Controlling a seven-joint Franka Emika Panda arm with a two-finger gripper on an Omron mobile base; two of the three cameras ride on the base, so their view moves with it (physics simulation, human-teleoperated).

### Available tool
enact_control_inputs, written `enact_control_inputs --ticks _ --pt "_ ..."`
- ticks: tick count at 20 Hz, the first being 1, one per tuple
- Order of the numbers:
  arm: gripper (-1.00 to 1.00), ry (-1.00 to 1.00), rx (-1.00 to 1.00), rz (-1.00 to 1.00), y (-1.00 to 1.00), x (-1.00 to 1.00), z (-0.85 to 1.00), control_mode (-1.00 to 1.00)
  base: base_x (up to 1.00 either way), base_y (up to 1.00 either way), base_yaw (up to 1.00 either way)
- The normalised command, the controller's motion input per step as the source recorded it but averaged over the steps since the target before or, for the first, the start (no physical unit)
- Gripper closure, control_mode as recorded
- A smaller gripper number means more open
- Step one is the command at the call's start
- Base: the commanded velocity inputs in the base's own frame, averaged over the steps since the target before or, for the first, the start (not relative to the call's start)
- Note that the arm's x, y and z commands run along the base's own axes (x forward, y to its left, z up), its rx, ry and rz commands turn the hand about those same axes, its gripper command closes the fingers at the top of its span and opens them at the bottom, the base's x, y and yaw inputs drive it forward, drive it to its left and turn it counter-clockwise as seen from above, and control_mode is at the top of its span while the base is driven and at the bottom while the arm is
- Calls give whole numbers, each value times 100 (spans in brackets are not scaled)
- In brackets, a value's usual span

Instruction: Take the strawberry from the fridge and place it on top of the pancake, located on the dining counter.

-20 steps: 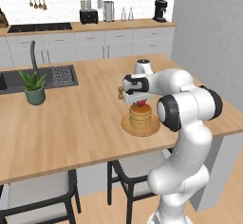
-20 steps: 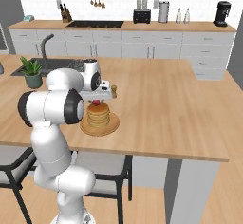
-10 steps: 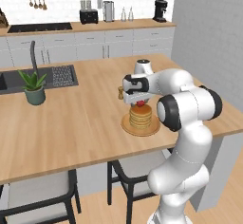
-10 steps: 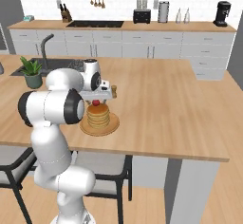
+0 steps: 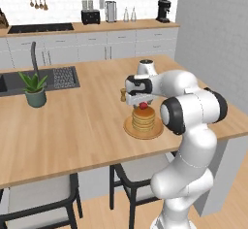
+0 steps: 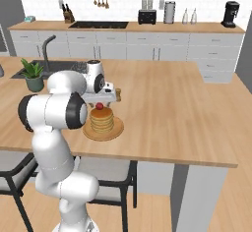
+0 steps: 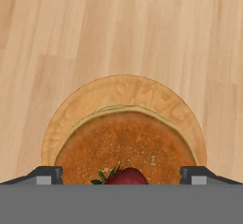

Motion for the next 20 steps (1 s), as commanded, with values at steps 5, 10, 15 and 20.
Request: enact_control_inputs --ticks 5,10,15,20 --pt "-100 -1 0 0 0 0 30 -100 0 0 0" --pt "-100 -3 0 0 0 -20 31 -100 0 0 0" --pt "-100 -6 0 0 0 -53 33 -100 0 0 0" --pt "-100 -3 0 0 0 -73 22 -100 0 0 0"
